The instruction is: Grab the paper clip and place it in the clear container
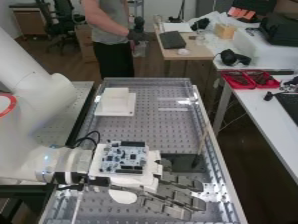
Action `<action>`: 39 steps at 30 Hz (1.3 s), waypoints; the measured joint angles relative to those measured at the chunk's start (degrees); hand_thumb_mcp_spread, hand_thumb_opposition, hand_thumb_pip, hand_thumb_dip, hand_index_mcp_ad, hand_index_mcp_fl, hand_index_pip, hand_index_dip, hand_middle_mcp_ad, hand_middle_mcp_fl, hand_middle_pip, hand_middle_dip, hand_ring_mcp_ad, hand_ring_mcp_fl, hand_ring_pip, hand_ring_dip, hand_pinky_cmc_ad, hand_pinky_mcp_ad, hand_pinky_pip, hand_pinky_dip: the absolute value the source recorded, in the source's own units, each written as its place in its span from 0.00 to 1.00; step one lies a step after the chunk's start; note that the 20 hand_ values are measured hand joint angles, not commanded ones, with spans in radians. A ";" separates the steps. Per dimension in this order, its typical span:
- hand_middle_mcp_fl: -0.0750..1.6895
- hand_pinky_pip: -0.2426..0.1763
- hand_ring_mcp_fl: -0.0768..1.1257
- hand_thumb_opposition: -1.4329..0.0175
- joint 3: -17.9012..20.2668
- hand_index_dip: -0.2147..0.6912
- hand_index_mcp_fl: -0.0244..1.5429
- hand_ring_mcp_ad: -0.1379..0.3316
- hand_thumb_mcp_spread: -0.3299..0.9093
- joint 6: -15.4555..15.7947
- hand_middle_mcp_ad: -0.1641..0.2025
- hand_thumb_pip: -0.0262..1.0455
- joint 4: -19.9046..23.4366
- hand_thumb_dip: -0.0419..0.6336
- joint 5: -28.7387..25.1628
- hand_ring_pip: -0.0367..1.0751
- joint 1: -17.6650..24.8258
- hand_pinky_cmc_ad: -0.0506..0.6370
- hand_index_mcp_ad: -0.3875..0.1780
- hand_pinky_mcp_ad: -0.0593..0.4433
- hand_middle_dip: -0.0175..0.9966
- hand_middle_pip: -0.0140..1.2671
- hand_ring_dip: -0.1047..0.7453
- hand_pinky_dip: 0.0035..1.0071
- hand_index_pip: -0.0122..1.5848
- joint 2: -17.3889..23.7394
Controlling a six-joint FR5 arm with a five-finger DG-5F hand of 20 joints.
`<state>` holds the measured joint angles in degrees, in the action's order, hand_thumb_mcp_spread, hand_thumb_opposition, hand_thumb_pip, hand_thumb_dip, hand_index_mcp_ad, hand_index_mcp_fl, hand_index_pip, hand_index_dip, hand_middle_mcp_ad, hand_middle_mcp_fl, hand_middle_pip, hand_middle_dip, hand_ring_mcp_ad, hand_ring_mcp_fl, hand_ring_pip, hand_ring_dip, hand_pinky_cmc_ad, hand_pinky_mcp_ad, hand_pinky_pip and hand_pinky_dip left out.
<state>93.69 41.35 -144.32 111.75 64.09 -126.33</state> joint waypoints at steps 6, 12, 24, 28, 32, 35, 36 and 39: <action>0.12 0.40 0.09 0.38 -1.10 0.52 0.37 0.69 0.76 1.06 0.61 0.44 -1.03 0.46 1.20 0.12 -0.43 0.58 0.33 0.46 0.14 0.13 0.08 0.14 0.70 -1.17; 0.12 0.40 0.09 0.38 -1.23 0.52 0.37 0.67 0.76 1.17 0.60 0.44 -1.06 0.46 1.48 0.12 -0.54 0.58 0.33 0.46 0.14 0.13 0.08 0.14 0.69 -1.53; 0.12 0.40 0.09 0.38 -1.00 0.51 0.37 0.68 0.76 1.25 0.61 0.44 -0.88 0.46 1.83 0.12 -0.62 0.58 0.33 0.46 0.14 0.13 0.08 0.14 0.72 -1.97; 0.13 0.40 0.09 0.37 -1.13 0.51 0.38 0.68 0.76 1.27 0.60 0.44 -0.89 0.46 1.97 0.12 -0.77 0.58 0.33 0.45 0.14 0.13 0.08 0.14 0.72 -2.13; 0.13 0.40 0.09 0.37 -1.25 0.51 0.39 0.68 0.76 1.28 0.61 0.44 -0.92 0.46 2.08 0.12 -0.88 0.58 0.33 0.45 0.14 0.13 0.08 0.14 0.73 -2.21; 0.13 0.40 0.09 0.37 -1.35 0.51 0.40 0.68 0.75 1.24 0.61 0.44 -1.07 0.46 2.13 0.12 -0.94 0.58 0.33 0.45 0.14 0.13 0.08 0.14 0.74 -2.33; 0.13 0.40 0.09 0.37 -1.37 0.51 0.41 0.68 0.76 1.23 0.60 0.44 -1.09 0.46 2.14 0.12 -0.94 0.58 0.33 0.45 0.14 0.13 0.08 0.14 0.74 -2.33; 0.13 0.40 0.10 0.36 -1.40 0.51 0.41 0.67 0.77 1.23 0.61 0.44 -1.04 0.46 2.18 0.12 -0.99 0.58 0.33 0.45 0.14 0.13 0.08 0.14 0.74 -2.42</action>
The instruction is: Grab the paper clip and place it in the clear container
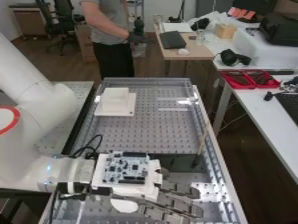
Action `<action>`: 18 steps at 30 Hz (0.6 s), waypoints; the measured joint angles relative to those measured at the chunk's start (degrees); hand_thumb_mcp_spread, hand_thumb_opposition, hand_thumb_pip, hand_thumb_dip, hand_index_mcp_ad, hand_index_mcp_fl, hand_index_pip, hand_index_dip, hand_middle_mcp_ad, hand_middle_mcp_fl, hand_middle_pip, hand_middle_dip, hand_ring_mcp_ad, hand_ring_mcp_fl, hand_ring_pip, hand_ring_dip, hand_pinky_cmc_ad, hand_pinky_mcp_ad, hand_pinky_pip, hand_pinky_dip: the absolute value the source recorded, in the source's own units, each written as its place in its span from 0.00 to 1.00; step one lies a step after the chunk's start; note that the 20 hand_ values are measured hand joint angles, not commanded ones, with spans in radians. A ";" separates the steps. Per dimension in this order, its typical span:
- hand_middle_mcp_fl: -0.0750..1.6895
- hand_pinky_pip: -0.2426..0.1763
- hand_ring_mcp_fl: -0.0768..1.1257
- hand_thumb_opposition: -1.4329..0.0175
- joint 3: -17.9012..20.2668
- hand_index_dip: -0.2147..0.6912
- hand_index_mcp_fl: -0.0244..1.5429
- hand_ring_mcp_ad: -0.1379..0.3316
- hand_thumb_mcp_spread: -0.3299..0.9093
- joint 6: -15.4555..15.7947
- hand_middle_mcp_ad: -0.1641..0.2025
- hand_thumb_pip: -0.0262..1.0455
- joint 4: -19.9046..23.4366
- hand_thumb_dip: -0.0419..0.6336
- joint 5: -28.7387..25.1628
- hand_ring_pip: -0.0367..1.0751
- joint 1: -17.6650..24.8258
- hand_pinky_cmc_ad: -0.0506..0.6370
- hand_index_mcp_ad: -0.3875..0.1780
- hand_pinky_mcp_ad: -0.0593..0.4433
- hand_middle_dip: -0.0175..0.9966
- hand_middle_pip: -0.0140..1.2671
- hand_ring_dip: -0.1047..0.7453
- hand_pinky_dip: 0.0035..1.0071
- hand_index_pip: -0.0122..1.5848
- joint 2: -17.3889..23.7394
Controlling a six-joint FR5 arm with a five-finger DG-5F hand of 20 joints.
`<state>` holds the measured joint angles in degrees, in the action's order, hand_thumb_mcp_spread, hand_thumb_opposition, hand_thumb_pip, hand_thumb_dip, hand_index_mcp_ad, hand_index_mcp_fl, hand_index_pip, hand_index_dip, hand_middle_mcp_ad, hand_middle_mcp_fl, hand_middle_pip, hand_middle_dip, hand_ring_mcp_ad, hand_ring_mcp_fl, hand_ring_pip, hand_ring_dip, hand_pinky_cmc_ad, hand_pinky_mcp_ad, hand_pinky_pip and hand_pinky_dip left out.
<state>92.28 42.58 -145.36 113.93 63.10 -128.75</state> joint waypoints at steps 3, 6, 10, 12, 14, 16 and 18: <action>0.13 0.40 0.10 0.36 0.00 0.51 0.41 0.67 0.77 -0.01 0.61 0.44 0.03 0.46 0.02 0.12 0.00 0.58 0.33 0.45 0.14 0.13 0.08 0.14 0.74 -0.02; 0.13 0.40 0.10 0.36 -0.02 0.51 0.41 0.68 0.77 -0.02 0.61 0.44 0.02 0.46 0.03 0.12 -0.05 0.58 0.33 0.45 0.14 0.13 0.08 0.14 0.74 -0.07; 0.13 0.40 0.10 0.36 -0.09 0.50 0.44 0.67 0.77 -0.05 0.60 0.44 -0.12 0.46 0.13 0.12 -0.11 0.58 0.33 0.45 0.14 0.13 0.08 0.14 0.74 -0.14; 0.13 0.40 0.10 0.36 -0.18 0.50 0.44 0.67 0.78 -0.06 0.61 0.44 -0.14 0.46 0.15 0.12 -0.14 0.58 0.33 0.45 0.14 0.13 0.08 0.14 0.75 -0.21; 0.13 0.40 0.10 0.36 -0.28 0.50 0.45 0.68 0.78 -0.11 0.61 0.44 -0.19 0.46 0.16 0.12 -0.15 0.58 0.33 0.45 0.14 0.13 0.08 0.14 0.75 -0.28; 0.13 0.40 0.10 0.36 -0.35 0.50 0.46 0.68 0.77 -0.23 0.61 0.44 -0.29 0.46 0.16 0.12 -0.14 0.58 0.33 0.45 0.14 0.13 0.08 0.14 0.75 -0.32; 0.15 0.40 0.10 0.36 -0.41 0.50 0.47 0.68 0.77 -0.48 0.60 0.44 -0.31 0.46 0.12 0.12 -0.12 0.58 0.33 0.45 0.14 0.13 0.08 0.14 0.74 -0.35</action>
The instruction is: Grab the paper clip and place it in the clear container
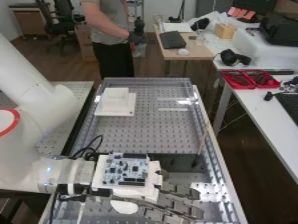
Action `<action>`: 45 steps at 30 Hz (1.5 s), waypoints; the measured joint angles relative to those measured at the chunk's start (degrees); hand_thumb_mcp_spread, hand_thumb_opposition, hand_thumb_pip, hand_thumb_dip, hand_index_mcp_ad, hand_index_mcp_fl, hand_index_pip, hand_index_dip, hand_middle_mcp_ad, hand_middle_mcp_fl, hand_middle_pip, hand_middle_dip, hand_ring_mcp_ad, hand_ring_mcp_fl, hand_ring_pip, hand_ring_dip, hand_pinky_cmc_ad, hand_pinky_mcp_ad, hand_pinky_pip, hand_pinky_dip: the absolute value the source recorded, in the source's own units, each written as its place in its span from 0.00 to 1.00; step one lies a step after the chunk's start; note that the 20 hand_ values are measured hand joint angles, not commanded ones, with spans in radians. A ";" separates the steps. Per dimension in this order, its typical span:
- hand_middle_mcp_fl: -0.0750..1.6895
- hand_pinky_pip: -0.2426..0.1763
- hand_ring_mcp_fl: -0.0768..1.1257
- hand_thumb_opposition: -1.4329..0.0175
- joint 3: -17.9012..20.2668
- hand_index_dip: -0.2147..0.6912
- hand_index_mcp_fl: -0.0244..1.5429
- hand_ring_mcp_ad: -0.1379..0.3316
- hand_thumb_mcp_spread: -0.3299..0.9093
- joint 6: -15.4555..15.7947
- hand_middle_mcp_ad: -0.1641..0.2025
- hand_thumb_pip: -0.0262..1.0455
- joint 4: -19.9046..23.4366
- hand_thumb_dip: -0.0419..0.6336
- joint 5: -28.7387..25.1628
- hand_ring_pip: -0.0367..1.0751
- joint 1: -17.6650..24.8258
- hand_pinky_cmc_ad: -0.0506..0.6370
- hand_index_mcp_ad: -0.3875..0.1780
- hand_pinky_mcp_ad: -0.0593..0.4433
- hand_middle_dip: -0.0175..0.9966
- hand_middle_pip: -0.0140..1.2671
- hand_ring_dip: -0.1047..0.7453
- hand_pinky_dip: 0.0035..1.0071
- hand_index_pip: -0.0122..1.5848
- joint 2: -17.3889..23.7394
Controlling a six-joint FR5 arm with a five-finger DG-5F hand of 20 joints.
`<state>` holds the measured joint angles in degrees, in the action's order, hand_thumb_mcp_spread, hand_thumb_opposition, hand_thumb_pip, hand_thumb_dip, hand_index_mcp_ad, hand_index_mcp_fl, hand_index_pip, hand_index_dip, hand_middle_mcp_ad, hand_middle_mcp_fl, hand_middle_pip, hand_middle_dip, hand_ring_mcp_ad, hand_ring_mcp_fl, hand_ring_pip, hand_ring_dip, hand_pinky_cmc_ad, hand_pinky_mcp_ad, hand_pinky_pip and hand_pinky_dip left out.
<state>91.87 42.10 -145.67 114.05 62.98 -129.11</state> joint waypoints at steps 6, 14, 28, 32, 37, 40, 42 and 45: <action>0.16 0.40 0.11 0.34 -0.05 0.50 0.52 0.67 0.78 -1.16 0.60 0.42 0.09 0.46 -0.18 0.13 0.08 0.58 0.34 0.45 0.14 0.13 0.08 0.14 0.69 0.05; 0.18 0.40 0.12 0.33 0.06 0.48 0.57 0.67 0.78 -2.73 0.60 0.41 -0.22 0.45 -0.44 0.13 0.26 0.58 0.34 0.45 0.14 0.13 0.08 0.14 0.65 1.84; 0.18 0.40 0.12 0.33 3.41 0.48 0.58 0.67 0.78 -6.32 0.60 0.41 1.13 0.45 -1.40 0.13 1.22 0.58 0.34 0.45 0.14 0.13 0.08 0.15 0.63 9.44; 0.17 0.40 0.12 0.33 6.03 0.48 0.58 0.67 0.77 -7.11 0.60 0.41 2.25 0.45 -2.22 0.13 2.58 0.58 0.34 0.45 0.14 0.13 0.08 0.15 0.63 12.97; 0.17 0.40 0.12 0.32 11.18 0.48 0.59 0.67 0.78 -8.27 0.60 0.41 5.02 0.45 -4.42 0.13 6.87 0.58 0.35 0.45 0.14 0.13 0.08 0.15 0.62 18.82; 0.18 0.40 0.12 0.32 13.63 0.48 0.59 0.67 0.78 -8.85 0.60 0.41 6.68 0.45 -5.96 0.13 9.82 0.58 0.35 0.45 0.14 0.13 0.08 0.16 0.62 21.01; 0.18 0.40 0.12 0.32 14.85 0.48 0.59 0.67 0.78 -9.17 0.60 0.41 7.60 0.45 -6.97 0.13 11.68 0.58 0.35 0.45 0.14 0.13 0.08 0.16 0.61 22.02; 0.18 0.40 0.12 0.32 16.55 0.49 0.60 0.67 0.78 -9.67 0.60 0.41 8.94 0.45 -8.95 0.13 15.08 0.58 0.35 0.45 0.14 0.13 0.08 0.16 0.61 23.46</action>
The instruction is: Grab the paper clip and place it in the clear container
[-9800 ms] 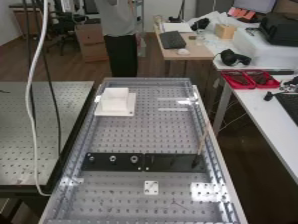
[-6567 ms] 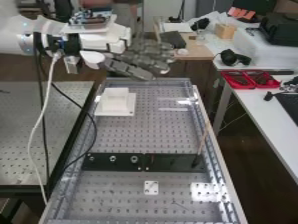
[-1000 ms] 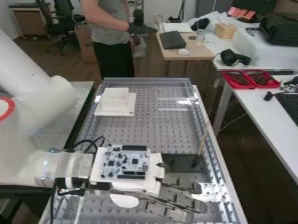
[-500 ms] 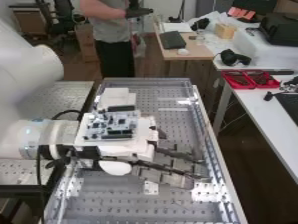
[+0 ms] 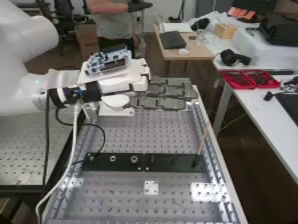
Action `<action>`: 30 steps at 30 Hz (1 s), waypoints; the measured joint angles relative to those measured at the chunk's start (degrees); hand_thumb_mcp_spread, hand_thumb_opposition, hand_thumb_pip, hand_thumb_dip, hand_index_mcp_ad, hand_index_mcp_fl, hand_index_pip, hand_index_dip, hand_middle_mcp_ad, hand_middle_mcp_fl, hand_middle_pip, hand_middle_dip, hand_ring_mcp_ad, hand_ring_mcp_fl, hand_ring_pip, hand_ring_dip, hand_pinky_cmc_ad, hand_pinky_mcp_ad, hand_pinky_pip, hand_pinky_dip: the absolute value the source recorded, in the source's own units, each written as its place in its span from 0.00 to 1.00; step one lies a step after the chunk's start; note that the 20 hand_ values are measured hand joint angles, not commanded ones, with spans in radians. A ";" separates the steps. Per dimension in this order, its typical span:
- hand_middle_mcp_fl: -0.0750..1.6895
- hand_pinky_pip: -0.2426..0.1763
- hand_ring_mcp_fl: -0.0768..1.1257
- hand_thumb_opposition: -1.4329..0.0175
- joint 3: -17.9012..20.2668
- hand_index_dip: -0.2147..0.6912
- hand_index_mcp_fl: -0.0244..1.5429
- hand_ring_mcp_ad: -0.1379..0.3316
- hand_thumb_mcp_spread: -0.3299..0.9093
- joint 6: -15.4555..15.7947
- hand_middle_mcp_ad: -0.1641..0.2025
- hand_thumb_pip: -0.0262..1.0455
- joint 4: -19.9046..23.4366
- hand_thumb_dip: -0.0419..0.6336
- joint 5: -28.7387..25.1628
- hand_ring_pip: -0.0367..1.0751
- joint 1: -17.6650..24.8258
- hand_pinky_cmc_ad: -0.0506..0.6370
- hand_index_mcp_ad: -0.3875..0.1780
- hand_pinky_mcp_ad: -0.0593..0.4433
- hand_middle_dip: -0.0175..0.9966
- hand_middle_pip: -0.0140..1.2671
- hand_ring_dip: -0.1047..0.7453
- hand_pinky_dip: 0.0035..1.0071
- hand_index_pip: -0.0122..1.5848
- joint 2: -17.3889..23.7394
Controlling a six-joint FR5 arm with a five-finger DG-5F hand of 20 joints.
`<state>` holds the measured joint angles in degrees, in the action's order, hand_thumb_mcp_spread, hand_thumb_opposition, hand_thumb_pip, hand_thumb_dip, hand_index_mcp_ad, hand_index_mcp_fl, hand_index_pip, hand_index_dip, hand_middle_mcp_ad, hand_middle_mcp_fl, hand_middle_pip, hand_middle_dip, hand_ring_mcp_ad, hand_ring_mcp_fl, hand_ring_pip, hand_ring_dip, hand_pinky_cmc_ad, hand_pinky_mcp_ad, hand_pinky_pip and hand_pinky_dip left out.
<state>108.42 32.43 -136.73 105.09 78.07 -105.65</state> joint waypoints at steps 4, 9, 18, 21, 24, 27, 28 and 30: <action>0.18 0.40 0.12 0.32 1.64 0.49 0.60 0.67 0.78 -0.53 0.61 0.41 1.51 0.45 -3.12 0.13 4.94 0.58 0.35 0.45 0.14 0.13 0.08 0.16 0.60 1.24; 0.18 0.40 0.12 0.32 2.52 0.50 0.60 0.67 0.78 -0.76 0.61 0.41 2.61 0.45 -6.61 0.13 10.15 0.58 0.35 0.45 0.14 0.13 0.08 0.16 0.59 1.54; 0.18 0.40 0.12 0.32 1.33 0.52 0.60 0.68 0.78 -0.45 0.61 0.41 2.85 0.45 -13.79 0.13 19.18 0.58 0.35 0.45 0.14 0.13 0.08 0.16 0.58 -1.43; 0.18 0.40 0.12 0.32 0.04 0.52 0.60 0.68 0.78 -0.46 0.61 0.41 2.63 0.45 -15.93 0.13 21.50 0.58 0.35 0.45 0.14 0.12 0.08 0.16 0.58 -3.51; 0.18 0.40 0.12 0.32 -1.31 0.52 0.60 0.68 0.78 -0.56 0.61 0.41 2.24 0.45 -17.59 0.13 23.17 0.58 0.35 0.45 0.14 0.13 0.08 0.16 0.58 -5.64; 0.18 0.40 0.13 0.32 -2.41 0.51 0.60 0.68 0.78 -0.67 0.61 0.41 1.72 0.45 -18.58 0.13 24.05 0.58 0.35 0.45 0.14 0.12 0.08 0.16 0.58 -7.40; 0.18 0.40 0.13 0.32 -2.95 0.51 0.60 0.68 0.78 -0.72 0.61 0.41 1.35 0.45 -18.95 0.14 24.36 0.58 0.35 0.45 0.14 0.12 0.08 0.16 0.58 -8.23; 0.18 0.40 0.13 0.32 -3.74 0.51 0.60 0.68 0.78 -0.82 0.61 0.41 0.65 0.45 -19.47 0.14 24.67 0.58 0.35 0.45 0.14 0.12 0.08 0.16 0.58 -9.33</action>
<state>104.68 31.61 -136.08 85.62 102.74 -114.98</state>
